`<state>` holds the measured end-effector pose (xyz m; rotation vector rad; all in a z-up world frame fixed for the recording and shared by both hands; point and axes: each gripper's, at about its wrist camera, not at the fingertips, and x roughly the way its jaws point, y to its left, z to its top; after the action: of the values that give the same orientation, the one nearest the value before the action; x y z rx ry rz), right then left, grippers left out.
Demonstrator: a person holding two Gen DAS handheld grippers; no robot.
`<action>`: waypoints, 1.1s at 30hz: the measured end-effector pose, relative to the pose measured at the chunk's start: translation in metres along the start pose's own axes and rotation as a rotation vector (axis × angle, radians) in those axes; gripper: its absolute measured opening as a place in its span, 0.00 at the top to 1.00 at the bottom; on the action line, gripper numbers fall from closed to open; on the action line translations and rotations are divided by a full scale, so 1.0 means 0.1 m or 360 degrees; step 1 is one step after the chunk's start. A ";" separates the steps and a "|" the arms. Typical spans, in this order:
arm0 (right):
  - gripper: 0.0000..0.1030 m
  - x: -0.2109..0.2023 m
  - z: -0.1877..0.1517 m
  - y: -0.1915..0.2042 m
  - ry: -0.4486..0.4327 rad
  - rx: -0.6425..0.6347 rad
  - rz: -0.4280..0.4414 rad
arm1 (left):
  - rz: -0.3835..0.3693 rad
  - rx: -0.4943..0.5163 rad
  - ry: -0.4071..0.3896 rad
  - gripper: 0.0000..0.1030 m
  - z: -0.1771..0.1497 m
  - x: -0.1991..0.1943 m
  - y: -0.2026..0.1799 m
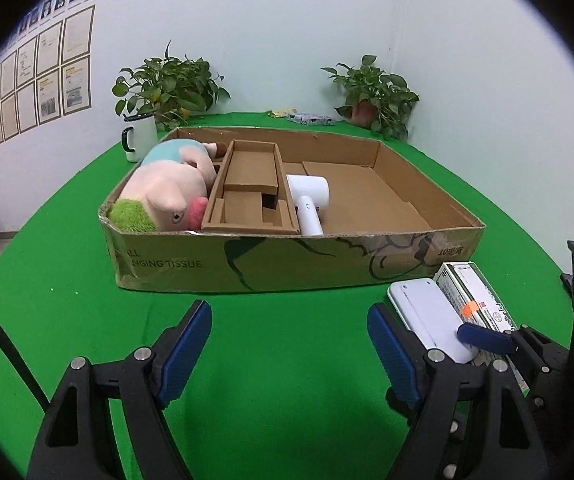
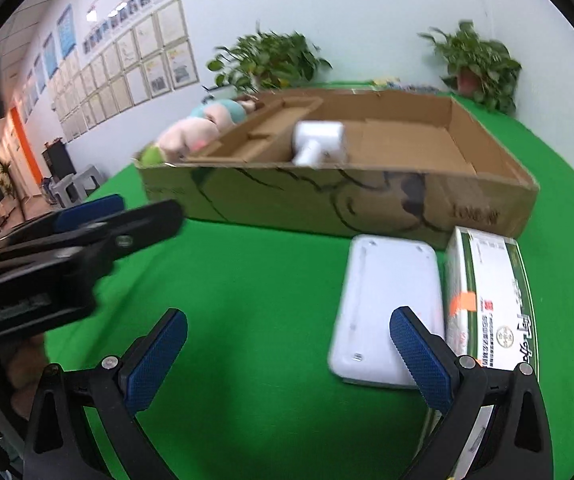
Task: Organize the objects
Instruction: 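Withdraw the left gripper and reach it to the white rectangular device, then close the left gripper on the white device's edge and lift it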
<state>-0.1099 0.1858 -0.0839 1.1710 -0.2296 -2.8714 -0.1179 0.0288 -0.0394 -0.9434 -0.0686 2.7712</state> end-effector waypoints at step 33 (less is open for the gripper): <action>0.01 -0.23 -0.45 0.21 0.0152 -0.0048 -0.0052 | -0.0810 -0.0352 0.0528 0.24 -0.44 0.14 0.00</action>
<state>-0.0623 0.1618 -0.0968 1.3140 -0.1646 -2.8266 -0.1022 0.0311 -0.0824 -1.2258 -0.4953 2.1467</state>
